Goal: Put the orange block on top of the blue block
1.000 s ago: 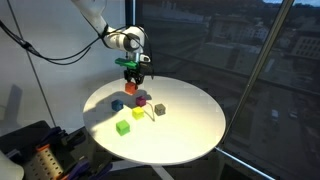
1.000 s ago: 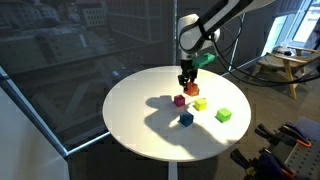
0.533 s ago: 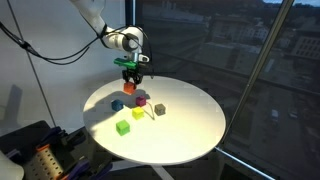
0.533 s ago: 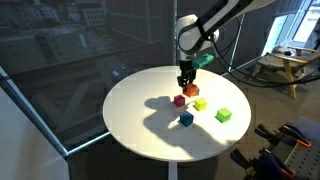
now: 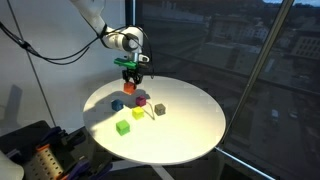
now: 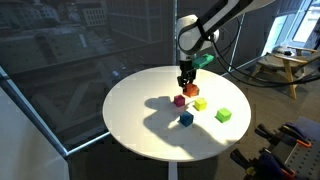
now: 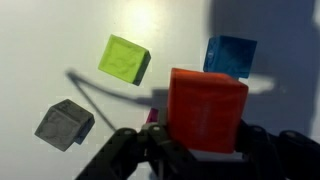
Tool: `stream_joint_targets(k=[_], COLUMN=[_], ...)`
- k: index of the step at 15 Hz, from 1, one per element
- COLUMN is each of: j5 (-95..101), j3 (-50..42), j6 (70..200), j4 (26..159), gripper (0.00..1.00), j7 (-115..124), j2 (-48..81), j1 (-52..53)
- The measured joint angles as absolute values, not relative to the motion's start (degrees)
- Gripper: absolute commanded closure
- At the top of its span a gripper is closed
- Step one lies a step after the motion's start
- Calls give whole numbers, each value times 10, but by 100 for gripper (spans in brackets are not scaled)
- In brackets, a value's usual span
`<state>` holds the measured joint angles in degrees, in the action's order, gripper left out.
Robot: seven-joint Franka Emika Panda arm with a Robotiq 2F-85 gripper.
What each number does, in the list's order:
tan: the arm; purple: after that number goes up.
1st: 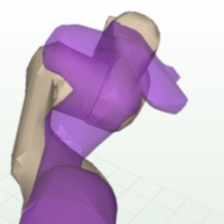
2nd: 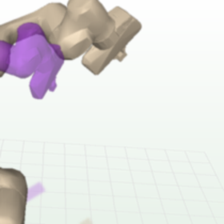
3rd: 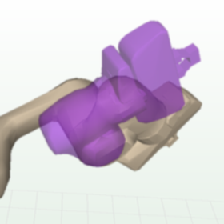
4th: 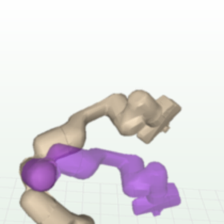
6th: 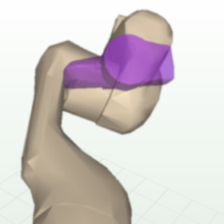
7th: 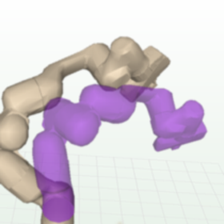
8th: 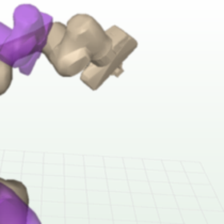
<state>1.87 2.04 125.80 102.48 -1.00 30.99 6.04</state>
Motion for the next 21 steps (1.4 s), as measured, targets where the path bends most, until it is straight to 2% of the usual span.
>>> stream_joint_targets(k=[21], j5=[42], j3=[21], j6=[1309], j4=[1061], gripper=[69], j7=[45], j2=[302], j1=[106])
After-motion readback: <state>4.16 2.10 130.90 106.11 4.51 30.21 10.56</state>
